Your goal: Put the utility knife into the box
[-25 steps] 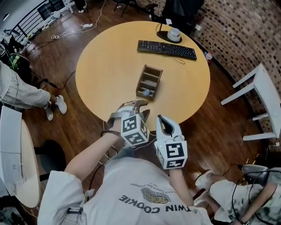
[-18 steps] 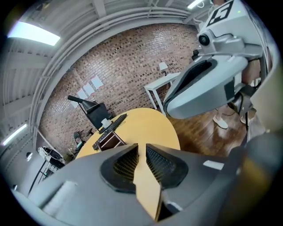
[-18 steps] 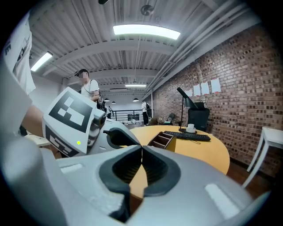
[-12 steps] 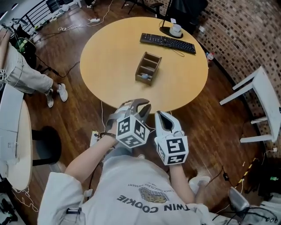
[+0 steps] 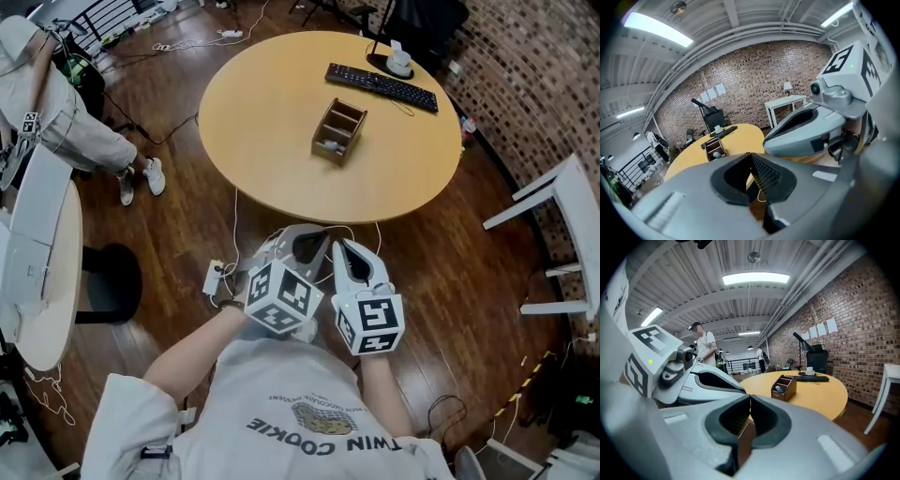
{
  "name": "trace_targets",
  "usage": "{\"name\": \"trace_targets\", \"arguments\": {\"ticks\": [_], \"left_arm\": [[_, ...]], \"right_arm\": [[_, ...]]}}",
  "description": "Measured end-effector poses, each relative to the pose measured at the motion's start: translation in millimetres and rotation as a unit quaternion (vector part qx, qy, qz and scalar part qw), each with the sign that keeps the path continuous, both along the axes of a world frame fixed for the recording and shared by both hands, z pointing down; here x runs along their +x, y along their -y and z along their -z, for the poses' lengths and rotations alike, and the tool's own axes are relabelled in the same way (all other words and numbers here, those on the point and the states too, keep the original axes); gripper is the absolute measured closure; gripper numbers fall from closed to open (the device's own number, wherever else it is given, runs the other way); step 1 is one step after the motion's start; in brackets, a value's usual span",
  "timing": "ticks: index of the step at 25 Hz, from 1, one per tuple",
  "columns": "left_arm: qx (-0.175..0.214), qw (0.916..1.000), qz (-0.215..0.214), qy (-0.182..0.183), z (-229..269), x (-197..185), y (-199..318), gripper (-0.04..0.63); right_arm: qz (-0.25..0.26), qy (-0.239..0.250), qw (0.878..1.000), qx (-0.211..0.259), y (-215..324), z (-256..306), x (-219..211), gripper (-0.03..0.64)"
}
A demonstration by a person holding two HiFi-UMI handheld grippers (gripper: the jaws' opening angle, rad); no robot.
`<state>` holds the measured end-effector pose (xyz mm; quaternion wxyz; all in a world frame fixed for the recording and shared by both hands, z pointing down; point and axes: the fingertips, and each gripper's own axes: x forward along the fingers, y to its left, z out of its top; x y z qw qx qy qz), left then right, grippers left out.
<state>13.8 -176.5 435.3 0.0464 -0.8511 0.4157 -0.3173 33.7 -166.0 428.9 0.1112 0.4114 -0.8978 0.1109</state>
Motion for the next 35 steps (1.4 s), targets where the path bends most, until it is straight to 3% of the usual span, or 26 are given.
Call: {"name": "trace_targets", "arguments": {"ticks": [6, 17, 35], "left_arm": [[-0.031, 0.9978, 0.036, -0.046, -4, -23, -36, 0.588], [-0.037, 0.9868, 0.076, -0.138, 12, -72, -105, 0.588], [-0.011, 0.9760, 0.084, -0.201, 27, -133, -245, 0.588]], "right_arm": [[0.010, 0.008, 1.000, -0.018, -27, -5, -19, 0.614], [0.016, 0.014, 1.000, -0.022, -91, 3, -65, 0.614], [-0.008, 0.009, 1.000, -0.003, -234, 20, -127, 0.614]]}}
